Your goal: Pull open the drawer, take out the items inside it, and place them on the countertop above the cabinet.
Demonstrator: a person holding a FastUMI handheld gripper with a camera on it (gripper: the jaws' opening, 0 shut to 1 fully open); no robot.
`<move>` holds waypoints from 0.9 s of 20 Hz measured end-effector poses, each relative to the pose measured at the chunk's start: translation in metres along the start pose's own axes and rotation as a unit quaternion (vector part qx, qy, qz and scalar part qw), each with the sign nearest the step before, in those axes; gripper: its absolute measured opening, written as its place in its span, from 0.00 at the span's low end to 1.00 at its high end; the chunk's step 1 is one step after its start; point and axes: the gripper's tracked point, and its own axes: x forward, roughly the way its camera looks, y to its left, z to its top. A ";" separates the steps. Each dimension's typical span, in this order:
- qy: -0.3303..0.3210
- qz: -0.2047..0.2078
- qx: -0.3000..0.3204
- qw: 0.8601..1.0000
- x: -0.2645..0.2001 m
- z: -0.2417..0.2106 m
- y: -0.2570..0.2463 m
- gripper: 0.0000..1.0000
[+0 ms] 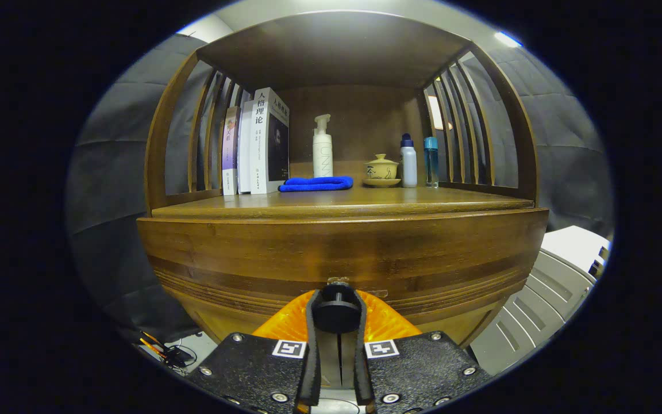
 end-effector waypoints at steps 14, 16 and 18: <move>0.027 0.000 -0.016 0.999 -0.081 -0.014 0.001 0.23; 0.030 0.004 -0.021 0.999 -0.089 -0.017 0.001 0.23; 0.031 0.003 -0.022 0.999 -0.096 -0.019 0.000 0.23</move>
